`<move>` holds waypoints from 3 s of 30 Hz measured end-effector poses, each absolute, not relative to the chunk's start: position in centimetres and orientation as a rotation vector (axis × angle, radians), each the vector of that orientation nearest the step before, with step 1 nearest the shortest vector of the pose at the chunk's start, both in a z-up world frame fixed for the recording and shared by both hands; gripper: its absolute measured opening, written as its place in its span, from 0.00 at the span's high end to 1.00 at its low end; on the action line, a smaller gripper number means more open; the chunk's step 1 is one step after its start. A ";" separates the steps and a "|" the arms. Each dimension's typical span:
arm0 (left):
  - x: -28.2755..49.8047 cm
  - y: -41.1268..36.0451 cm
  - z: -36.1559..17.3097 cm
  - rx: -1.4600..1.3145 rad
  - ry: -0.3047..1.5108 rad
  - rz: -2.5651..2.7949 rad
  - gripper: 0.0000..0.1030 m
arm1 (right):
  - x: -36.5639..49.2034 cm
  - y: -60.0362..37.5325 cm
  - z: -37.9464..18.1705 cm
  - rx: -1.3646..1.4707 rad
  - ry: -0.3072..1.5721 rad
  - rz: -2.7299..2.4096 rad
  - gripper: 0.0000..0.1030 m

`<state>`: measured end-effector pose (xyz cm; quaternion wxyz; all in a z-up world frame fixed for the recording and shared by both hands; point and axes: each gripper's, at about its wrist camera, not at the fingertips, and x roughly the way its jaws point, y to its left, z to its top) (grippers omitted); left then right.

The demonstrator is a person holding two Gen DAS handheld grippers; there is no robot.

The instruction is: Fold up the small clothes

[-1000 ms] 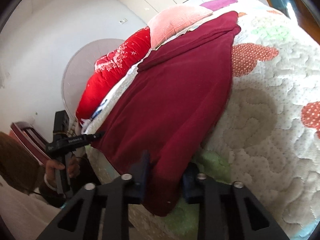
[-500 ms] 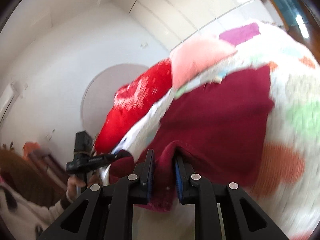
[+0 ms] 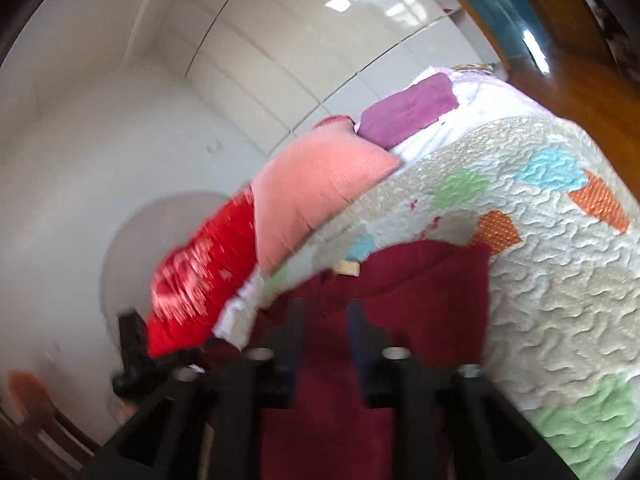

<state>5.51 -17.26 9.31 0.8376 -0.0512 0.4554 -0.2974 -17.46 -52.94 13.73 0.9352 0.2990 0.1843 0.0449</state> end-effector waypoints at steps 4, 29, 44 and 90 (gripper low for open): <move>5.0 -17.2 9.1 -0.093 0.962 -0.625 0.93 | -16.1 -50.8 11.2 0.447 0.542 0.080 0.33; 15.8 -19.8 6.7 -0.296 1.115 -0.611 0.60 | -5.1 -53.3 12.2 0.099 0.609 -0.383 0.58; 7.3 -13.5 6.0 -0.191 1.083 -0.468 0.22 | -3.5 -49.5 9.3 0.103 0.823 -0.287 0.56; 3.5 -9.7 3.4 -0.276 0.917 -0.577 0.20 | -0.4 -41.5 13.1 0.044 0.746 -0.211 0.60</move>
